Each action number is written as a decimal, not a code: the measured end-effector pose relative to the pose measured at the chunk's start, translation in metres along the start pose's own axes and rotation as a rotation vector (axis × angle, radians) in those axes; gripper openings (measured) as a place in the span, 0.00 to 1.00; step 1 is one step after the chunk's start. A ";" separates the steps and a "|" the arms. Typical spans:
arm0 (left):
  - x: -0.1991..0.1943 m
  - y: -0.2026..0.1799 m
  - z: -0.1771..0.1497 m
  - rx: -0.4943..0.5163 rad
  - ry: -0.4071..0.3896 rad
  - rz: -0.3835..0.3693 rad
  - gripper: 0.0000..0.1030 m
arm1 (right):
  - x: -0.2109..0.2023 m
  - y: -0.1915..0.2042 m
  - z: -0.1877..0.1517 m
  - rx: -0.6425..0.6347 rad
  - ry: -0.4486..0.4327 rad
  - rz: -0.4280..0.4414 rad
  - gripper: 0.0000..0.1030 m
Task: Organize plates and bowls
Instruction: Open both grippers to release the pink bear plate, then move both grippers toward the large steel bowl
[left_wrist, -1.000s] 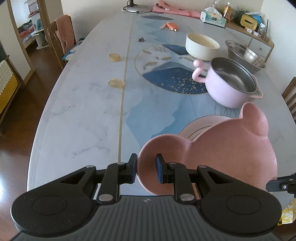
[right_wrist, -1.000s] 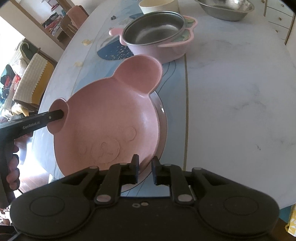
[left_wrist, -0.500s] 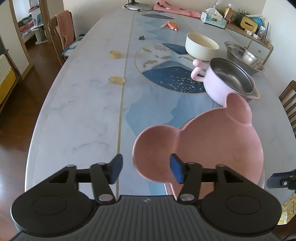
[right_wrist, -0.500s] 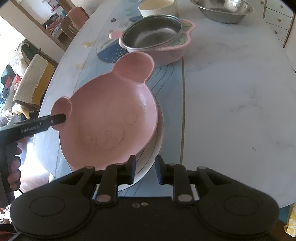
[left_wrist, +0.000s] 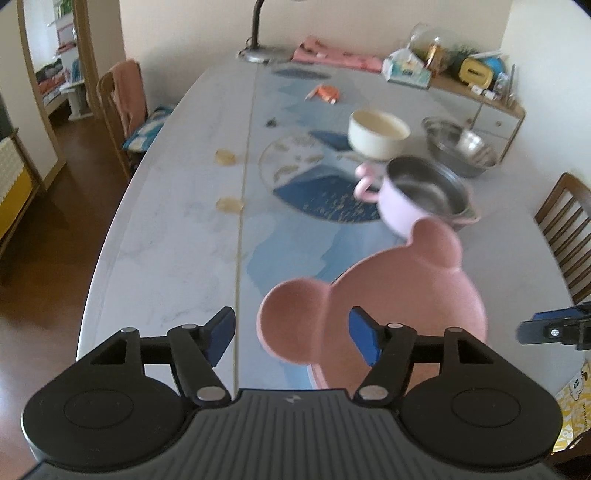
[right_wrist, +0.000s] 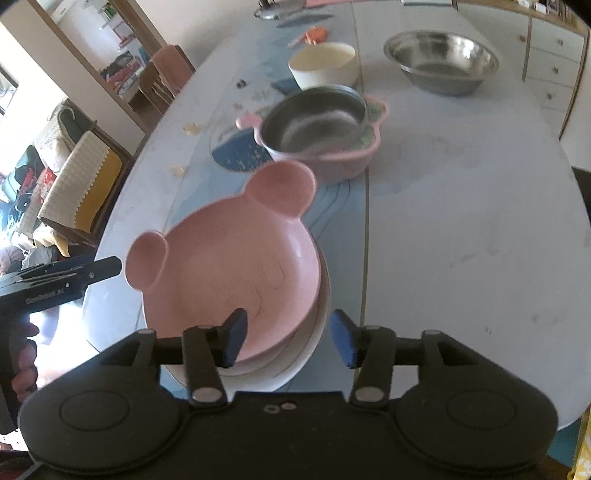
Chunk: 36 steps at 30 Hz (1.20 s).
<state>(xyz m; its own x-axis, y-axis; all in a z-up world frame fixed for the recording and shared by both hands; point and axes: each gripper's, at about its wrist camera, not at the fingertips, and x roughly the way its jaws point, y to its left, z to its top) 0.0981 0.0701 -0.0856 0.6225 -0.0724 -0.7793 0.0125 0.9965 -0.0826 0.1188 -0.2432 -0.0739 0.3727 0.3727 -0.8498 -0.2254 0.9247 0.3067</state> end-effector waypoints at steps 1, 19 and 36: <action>-0.004 -0.004 0.002 0.006 -0.012 -0.003 0.70 | -0.003 0.001 0.002 -0.009 -0.013 -0.002 0.54; -0.009 -0.101 0.062 0.080 -0.131 -0.044 0.79 | -0.054 -0.032 0.060 -0.158 -0.199 -0.063 0.99; 0.075 -0.229 0.159 0.027 -0.172 0.007 1.00 | -0.058 -0.164 0.165 -0.222 -0.285 -0.207 1.00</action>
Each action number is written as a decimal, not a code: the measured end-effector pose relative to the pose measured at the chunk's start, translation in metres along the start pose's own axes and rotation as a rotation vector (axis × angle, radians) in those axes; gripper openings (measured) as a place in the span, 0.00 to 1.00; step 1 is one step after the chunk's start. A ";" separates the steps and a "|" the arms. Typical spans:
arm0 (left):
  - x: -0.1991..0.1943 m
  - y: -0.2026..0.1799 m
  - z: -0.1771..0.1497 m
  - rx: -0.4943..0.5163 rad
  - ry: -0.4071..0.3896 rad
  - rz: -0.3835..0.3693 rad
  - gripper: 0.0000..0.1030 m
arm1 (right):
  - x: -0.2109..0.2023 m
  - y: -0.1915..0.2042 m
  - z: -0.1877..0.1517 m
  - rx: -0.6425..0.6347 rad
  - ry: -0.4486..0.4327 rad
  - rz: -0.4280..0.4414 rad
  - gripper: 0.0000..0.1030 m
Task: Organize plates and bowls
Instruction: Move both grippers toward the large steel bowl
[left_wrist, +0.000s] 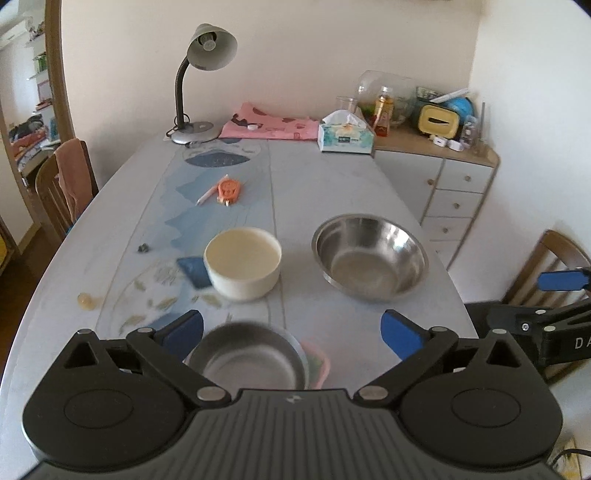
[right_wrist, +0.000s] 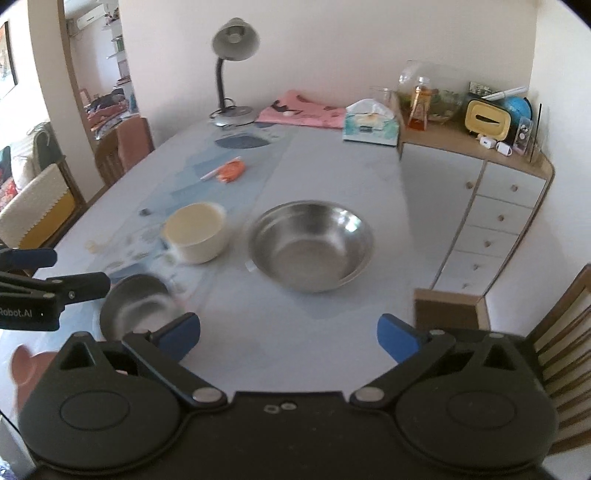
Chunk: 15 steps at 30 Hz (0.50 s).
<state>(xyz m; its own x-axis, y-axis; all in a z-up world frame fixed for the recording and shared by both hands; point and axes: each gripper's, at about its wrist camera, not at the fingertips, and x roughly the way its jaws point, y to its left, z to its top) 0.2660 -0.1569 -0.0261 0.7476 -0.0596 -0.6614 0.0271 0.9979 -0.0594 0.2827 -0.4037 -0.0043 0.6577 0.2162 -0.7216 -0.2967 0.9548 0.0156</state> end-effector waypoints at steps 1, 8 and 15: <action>0.008 -0.007 0.006 -0.001 -0.003 0.013 1.00 | 0.006 -0.007 0.005 -0.007 -0.003 -0.005 1.00; 0.064 -0.042 0.038 0.000 0.014 0.090 1.00 | 0.047 -0.046 0.036 -0.034 0.005 -0.015 1.00; 0.110 -0.057 0.054 -0.036 0.050 0.112 1.00 | 0.087 -0.069 0.058 -0.044 0.022 0.005 0.99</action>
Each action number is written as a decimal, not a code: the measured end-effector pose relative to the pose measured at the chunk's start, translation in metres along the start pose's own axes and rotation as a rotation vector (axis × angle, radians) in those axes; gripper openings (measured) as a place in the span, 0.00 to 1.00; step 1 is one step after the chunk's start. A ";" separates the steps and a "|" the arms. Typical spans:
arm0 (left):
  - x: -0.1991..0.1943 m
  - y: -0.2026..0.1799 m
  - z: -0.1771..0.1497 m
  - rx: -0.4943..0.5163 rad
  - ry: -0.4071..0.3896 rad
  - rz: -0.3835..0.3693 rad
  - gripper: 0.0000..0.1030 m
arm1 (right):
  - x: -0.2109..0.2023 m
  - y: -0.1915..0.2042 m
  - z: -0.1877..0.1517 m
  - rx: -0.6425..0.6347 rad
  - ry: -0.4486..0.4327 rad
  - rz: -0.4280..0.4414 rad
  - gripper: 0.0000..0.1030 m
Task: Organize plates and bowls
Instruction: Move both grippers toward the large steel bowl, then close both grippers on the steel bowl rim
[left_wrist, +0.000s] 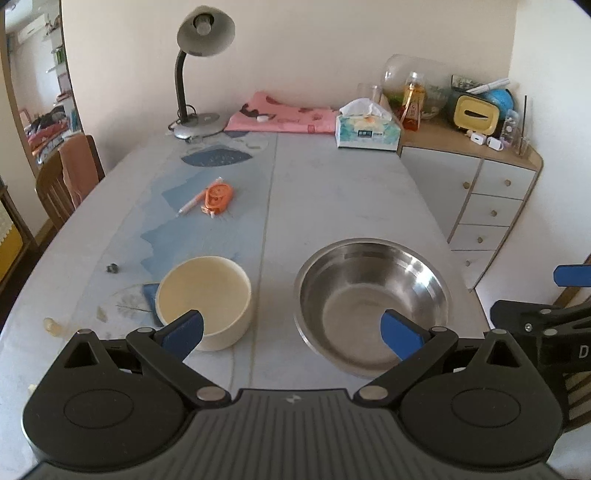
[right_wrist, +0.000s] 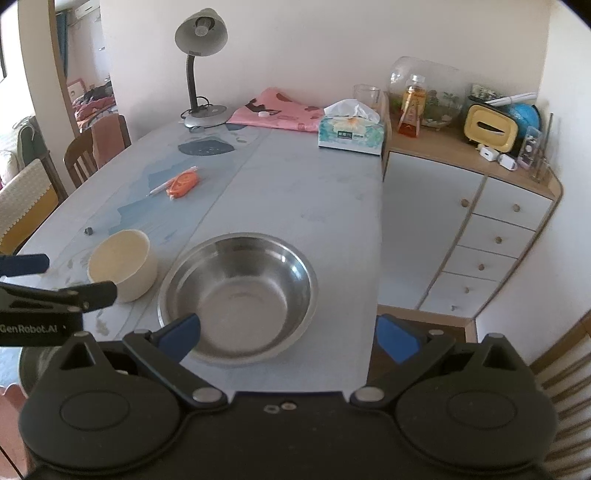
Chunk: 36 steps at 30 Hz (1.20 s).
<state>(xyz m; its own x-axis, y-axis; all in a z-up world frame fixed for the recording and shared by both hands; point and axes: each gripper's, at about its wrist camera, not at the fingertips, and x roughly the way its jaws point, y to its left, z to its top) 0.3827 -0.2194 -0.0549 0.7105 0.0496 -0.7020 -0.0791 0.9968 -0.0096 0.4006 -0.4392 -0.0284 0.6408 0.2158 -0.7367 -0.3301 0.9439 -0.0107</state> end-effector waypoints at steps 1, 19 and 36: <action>0.006 -0.003 0.001 0.002 0.008 0.010 1.00 | 0.006 -0.003 0.003 -0.001 0.006 0.001 0.97; 0.119 -0.010 0.007 -0.056 0.223 0.079 0.99 | 0.132 -0.028 0.020 0.040 0.218 0.041 0.68; 0.145 -0.014 0.005 -0.093 0.293 0.017 0.31 | 0.153 -0.031 0.015 0.071 0.284 0.090 0.26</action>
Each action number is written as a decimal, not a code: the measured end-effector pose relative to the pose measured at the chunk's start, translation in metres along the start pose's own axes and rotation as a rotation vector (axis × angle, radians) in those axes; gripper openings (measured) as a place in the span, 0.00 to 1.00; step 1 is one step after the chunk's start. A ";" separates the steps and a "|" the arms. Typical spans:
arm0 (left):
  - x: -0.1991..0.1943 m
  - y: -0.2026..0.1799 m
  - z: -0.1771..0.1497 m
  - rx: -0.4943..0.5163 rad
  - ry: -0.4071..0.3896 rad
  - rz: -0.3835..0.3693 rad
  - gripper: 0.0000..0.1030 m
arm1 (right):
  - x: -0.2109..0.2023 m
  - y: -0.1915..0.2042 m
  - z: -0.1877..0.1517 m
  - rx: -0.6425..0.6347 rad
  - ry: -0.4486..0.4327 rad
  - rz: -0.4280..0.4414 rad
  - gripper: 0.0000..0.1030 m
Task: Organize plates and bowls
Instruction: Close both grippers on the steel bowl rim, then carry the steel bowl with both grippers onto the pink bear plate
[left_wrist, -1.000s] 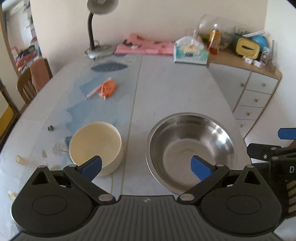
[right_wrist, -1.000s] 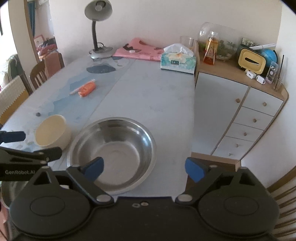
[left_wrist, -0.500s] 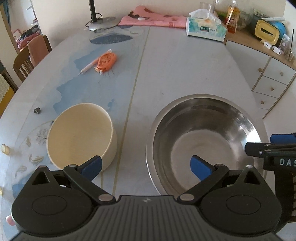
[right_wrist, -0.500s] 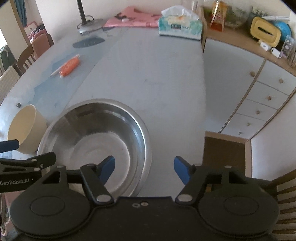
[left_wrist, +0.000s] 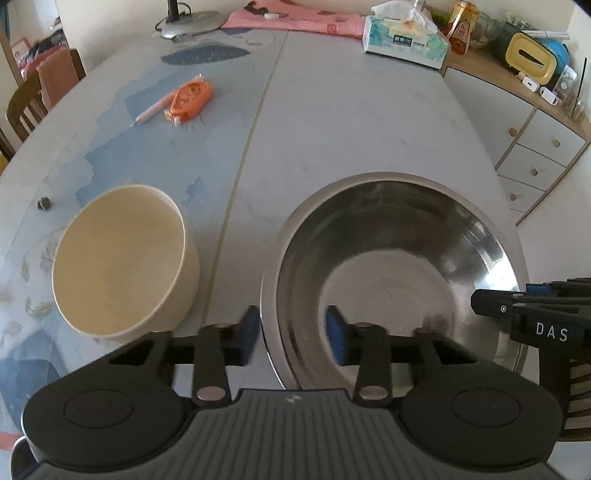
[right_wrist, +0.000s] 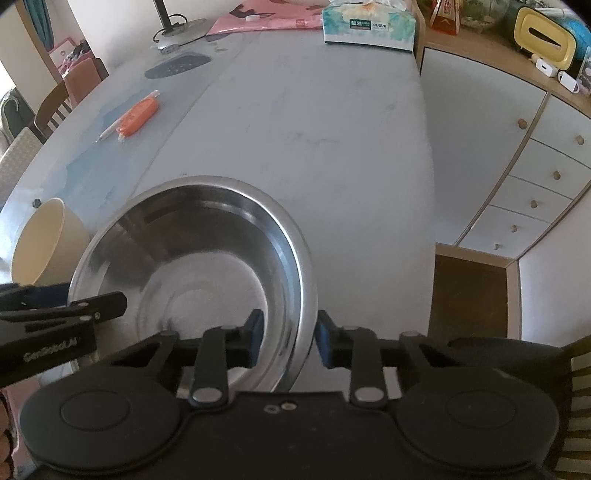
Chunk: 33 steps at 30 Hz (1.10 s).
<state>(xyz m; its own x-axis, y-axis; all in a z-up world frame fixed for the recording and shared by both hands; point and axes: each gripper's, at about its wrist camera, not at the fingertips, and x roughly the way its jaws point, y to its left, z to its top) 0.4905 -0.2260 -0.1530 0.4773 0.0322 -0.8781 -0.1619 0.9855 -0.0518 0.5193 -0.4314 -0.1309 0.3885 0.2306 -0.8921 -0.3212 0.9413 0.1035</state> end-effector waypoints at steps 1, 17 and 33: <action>0.000 0.000 0.000 -0.001 0.003 0.002 0.30 | -0.001 0.000 0.000 0.000 -0.002 -0.001 0.24; -0.028 0.003 -0.017 0.001 -0.010 0.001 0.19 | -0.030 -0.004 -0.015 0.032 -0.035 0.011 0.14; -0.113 0.020 -0.080 0.039 -0.025 -0.067 0.18 | -0.111 0.015 -0.091 0.101 -0.062 0.017 0.13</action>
<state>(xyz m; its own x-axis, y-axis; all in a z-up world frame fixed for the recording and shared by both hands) 0.3644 -0.2235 -0.0931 0.5078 -0.0304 -0.8609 -0.0954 0.9912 -0.0913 0.3929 -0.4650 -0.0699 0.4373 0.2591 -0.8612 -0.2412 0.9563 0.1652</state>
